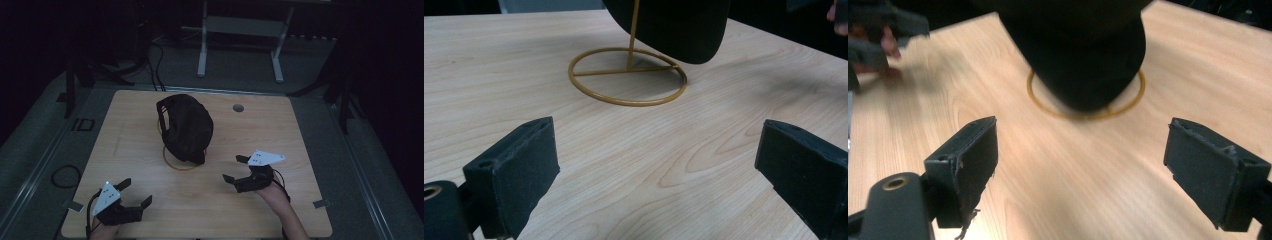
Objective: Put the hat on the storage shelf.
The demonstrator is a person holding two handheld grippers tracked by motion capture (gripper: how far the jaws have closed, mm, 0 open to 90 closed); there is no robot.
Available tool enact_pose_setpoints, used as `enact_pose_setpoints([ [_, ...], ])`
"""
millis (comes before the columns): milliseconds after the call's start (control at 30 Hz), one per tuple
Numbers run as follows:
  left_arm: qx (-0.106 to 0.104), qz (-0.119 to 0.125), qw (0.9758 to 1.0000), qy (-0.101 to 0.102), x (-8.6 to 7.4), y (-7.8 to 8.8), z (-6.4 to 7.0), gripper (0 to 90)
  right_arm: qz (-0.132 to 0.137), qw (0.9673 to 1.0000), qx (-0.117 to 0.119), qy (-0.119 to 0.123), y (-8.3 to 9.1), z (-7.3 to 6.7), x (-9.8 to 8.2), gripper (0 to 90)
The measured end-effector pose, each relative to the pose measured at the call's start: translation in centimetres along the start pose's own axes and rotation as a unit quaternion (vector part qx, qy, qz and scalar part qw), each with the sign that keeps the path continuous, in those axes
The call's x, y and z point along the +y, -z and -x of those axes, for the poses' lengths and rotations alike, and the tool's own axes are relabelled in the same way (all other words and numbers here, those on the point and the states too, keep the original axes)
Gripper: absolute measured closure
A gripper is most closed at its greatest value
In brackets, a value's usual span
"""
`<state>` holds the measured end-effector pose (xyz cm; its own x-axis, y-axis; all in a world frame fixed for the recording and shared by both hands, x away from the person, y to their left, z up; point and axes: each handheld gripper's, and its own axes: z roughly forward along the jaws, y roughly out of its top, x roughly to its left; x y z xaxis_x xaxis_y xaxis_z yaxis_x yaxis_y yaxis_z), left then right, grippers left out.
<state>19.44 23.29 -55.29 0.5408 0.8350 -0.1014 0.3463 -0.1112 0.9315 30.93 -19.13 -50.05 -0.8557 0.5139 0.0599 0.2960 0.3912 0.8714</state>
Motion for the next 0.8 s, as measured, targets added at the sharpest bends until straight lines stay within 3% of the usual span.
enact_pose_setpoints([
  [233,0.0,-0.003,1.0,-0.005,0.0,-0.1,0.1,3.8,-0.018,0.9998,-0.008,-0.009,0.5,0.0,-2.3,13.9],
  [800,0.0,-0.007,1.0,-0.002,-0.1,-0.2,0.1,3.8,-0.013,0.9994,-0.023,-0.021,2.3,0.9,-6.2,14.2],
])
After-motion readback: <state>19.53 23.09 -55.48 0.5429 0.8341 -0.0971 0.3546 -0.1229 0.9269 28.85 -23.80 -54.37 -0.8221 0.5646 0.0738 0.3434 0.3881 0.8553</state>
